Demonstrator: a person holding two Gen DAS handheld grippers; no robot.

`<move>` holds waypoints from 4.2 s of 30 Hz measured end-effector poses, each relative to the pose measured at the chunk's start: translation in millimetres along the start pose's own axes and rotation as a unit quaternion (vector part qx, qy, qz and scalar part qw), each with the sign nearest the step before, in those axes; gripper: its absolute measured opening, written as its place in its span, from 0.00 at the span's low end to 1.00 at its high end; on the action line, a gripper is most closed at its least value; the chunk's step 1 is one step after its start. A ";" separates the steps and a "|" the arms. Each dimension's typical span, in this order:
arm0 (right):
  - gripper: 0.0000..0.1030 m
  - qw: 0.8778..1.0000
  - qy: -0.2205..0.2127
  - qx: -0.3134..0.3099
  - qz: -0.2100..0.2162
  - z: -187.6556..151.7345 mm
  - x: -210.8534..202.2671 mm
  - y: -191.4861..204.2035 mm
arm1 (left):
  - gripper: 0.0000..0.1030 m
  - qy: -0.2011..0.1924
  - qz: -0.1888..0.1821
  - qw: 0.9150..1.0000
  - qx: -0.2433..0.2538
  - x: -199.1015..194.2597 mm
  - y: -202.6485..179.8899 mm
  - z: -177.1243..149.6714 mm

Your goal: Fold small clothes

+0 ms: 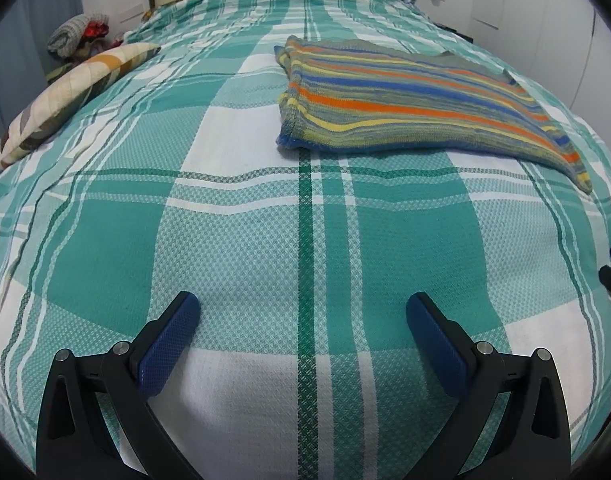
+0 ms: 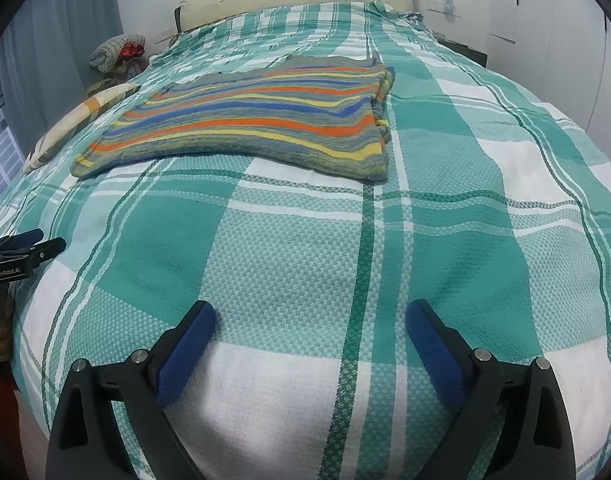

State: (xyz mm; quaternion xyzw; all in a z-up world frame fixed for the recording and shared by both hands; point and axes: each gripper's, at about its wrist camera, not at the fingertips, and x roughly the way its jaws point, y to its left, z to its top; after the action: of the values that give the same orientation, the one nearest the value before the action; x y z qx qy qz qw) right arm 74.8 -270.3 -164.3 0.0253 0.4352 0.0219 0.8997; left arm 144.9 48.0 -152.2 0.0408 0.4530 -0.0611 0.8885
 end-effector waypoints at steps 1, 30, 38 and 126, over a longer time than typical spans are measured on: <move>0.93 1.000 0.001 0.000 0.000 0.2 0.0 0.1 | 1.00 0.001 0.001 1.000 0.000 -1.0 -0.3 0.6; 0.67 0.963 0.094 0.145 0.205 238.1 123.1 -153.5 | 0.10 -0.063 -0.124 0.929 0.344 36.7 -324.3 95.8; 0.08 0.959 0.050 0.205 0.191 269.1 148.7 -143.6 | 0.09 -0.099 -0.184 0.952 0.224 -11.2 -265.2 121.6; 0.30 0.967 0.108 -0.066 0.223 152.3 93.9 137.6 | 0.88 0.056 -0.044 0.997 0.020 54.2 39.7 100.2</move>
State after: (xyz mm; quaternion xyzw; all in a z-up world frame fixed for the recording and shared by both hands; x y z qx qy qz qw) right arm 250.1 -131.2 -134.5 0.0597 0.5105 0.2536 0.8195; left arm 262.4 70.6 -136.7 0.0418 0.5018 -0.1069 0.8573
